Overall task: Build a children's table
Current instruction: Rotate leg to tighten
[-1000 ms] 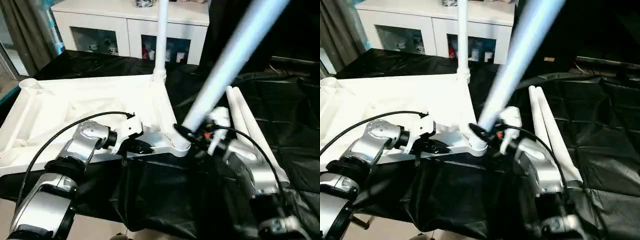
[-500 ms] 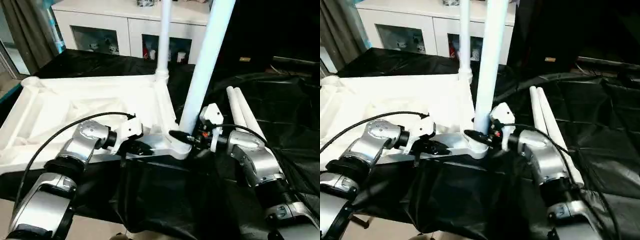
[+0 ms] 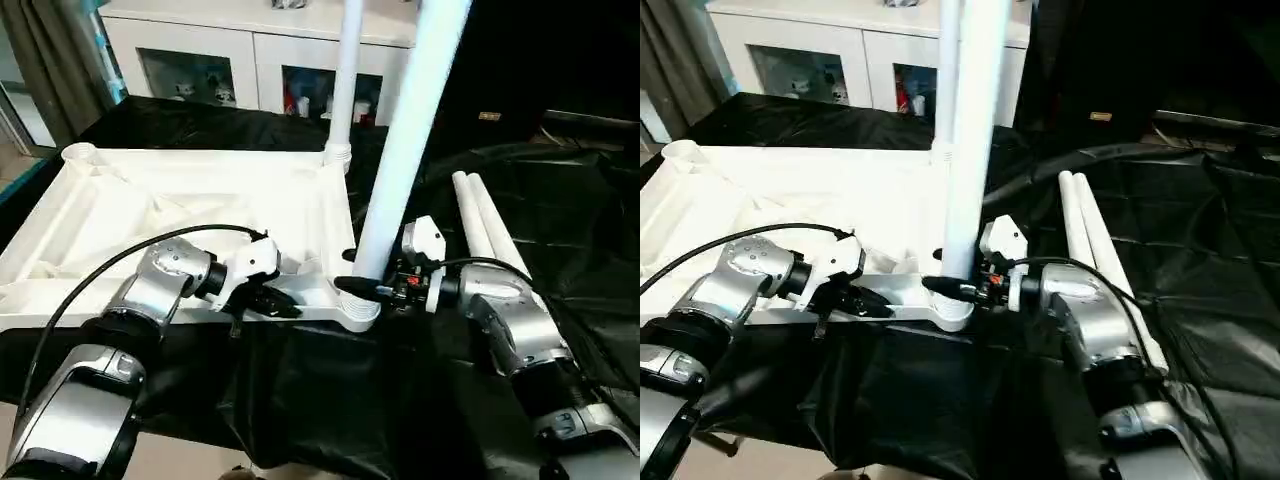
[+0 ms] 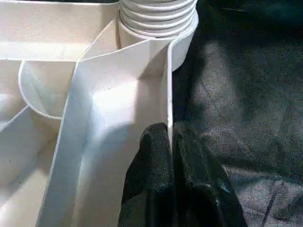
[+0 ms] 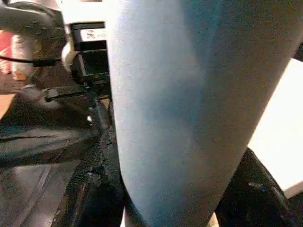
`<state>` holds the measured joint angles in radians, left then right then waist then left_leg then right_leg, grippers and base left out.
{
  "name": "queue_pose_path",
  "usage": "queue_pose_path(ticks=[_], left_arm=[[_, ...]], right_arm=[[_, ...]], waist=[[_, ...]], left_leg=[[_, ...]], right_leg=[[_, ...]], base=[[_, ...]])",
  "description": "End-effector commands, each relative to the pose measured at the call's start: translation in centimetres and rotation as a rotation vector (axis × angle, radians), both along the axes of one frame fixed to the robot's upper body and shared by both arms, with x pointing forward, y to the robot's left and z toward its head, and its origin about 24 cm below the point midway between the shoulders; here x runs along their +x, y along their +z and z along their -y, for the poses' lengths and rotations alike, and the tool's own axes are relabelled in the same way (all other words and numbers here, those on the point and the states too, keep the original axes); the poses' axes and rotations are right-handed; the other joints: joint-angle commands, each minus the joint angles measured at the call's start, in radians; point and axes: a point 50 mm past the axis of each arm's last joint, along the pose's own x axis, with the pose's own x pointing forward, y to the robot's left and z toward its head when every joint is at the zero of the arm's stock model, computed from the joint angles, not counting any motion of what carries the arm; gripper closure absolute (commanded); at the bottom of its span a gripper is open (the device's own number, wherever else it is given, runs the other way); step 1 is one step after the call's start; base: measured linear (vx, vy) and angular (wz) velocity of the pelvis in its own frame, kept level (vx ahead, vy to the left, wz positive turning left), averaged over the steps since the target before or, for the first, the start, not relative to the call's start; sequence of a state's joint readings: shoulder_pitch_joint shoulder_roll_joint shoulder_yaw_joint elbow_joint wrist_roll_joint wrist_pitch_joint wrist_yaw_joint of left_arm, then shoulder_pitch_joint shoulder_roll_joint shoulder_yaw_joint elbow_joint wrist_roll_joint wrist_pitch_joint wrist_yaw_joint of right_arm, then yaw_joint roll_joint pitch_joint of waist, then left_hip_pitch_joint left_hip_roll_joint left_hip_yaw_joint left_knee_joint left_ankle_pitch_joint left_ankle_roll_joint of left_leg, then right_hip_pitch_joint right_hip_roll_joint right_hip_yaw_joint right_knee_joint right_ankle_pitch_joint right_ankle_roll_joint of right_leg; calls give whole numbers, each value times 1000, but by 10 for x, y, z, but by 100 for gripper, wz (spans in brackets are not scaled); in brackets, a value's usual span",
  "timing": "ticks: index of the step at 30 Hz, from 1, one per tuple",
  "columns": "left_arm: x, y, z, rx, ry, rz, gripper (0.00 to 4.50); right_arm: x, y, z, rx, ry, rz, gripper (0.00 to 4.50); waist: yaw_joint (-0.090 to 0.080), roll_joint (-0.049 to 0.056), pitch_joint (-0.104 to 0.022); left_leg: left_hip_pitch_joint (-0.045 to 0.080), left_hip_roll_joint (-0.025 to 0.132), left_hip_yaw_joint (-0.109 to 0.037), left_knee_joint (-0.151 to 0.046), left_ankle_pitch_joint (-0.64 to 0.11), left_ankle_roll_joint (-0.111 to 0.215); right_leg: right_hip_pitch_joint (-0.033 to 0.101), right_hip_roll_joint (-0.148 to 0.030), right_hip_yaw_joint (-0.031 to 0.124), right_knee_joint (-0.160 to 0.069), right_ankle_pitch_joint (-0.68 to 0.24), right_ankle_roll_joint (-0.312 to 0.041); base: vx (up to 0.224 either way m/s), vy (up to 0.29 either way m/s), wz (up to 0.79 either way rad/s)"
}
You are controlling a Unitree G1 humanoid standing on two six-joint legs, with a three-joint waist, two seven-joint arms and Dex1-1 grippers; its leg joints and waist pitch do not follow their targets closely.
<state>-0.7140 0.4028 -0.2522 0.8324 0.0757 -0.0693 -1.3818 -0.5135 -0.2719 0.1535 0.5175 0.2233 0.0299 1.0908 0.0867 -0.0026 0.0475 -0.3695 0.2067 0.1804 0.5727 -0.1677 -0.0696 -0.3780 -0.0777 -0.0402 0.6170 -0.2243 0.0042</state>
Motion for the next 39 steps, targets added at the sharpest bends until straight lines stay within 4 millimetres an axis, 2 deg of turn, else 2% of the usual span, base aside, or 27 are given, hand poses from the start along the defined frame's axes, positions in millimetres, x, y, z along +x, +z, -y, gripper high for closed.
queue_pose_path(ticks=[1,3,4,5,6,8,11,12,14,15,18,20,25,27,33,39], left_arm=[[14,22,20,-47,4,91,450],[21,24,21,-44,80,111,450],[23,26,22,-50,104,116,450],[27,28,24,-58,148,126,450],[27,28,24,-58,148,126,450],[36,33,28,-43,253,141,450],[43,36,31,-27,343,150,450],[48,36,37,0,420,157,450],[50,37,40,6,452,160,450],[51,37,45,9,479,164,450],[52,36,51,18,494,163,450],[53,37,53,24,503,167,450],[54,38,59,35,521,174,450],[53,38,59,35,520,172,450],[52,37,57,36,512,165,450],[52,36,55,40,510,163,450]], right_arm=[[-3,-40,4,-136,-128,-142,263],[5,-40,5,-143,-224,-120,263],[7,-40,4,-140,-255,-117,263],[11,-41,4,-144,-319,-118,263],[11,-41,4,-144,-319,-118,263],[21,-42,1,-148,-480,-136,263],[27,-43,-1,-146,-604,-161,263],[32,-43,-8,-130,-713,-187,263],[35,-43,-12,-110,-755,-210,263],[36,-44,-20,-76,-797,-248,263],[38,-43,-30,-65,-814,-264,263],[38,-42,-35,-73,-816,-258,263],[40,-40,-50,-84,-825,-252,263],[40,-40,-51,-84,-821,-255,263],[40,-39,-52,-94,-811,-247,263],[42,-37,-51,-87,-822,-245,263]], waist=[[-5,7,-41],[-11,7,-39],[-12,3,-41],[-11,3,-41],[-12,4,-41],[-14,3,-43],[-17,2,-48],[-18,2,-50],[-19,3,-53],[-17,0,-53],[-16,2,-53],[-17,2,-50],[-19,2,-46],[-22,1,-47],[-22,0,-49],[-24,-1,-49]], left_leg=[[20,29,-7,-81,-321,-14],[23,28,-10,-83,-350,-36],[22,28,-11,-84,-346,-39],[20,28,-12,-84,-331,-41],[21,27,-10,-83,-322,-40],[20,26,-9,-81,-295,-38],[18,22,-6,-75,-240,-28],[16,22,-4,-72,-209,-19],[18,19,-3,-70,-175,-16],[14,17,-2,-68,-160,-8],[13,18,-2,-68,-145,9],[14,18,-1,-70,-162,11],[18,22,-5,-80,-256,-23],[18,21,-5,-80,-261,-26],[14,20,-3,-76,-214,-12],[15,20,-4,-77,-229,-12]], right_leg=[[24,-62,36,-82,-198,-242],[19,-65,37,-87,-262,-228],[22,-66,37,-88,-271,-221],[22,-67,38,-88,-272,-214],[19,-65,39,-88,-254,-214],[19,-61,39,-83,-197,-222],[24,-57,37,-75,-103,-238],[27,-57,37,-70,-46,-245],[27,-54,35,-66,8,-257],[32,-55,35,-65,31,-258],[35,-55,33,-64,65,-260],[34,-55,33,-67,49,-257],[29,-58,35,-82,-128,-227],[28,-58,36,-83,-130,-223],[31,-56,35,-76,-49,-231],[30,-58,36,-79,-81,-232]], base=[[0,0,0],[0,0,0],[0,0,0],[0,0,0],[0,0,0],[0,0,0],[0,0,0],[0,0,0],[0,0,0],[0,0,0],[0,0,0],[0,0,0],[0,0,0],[0,0,0],[0,0,0],[0,0,0]])
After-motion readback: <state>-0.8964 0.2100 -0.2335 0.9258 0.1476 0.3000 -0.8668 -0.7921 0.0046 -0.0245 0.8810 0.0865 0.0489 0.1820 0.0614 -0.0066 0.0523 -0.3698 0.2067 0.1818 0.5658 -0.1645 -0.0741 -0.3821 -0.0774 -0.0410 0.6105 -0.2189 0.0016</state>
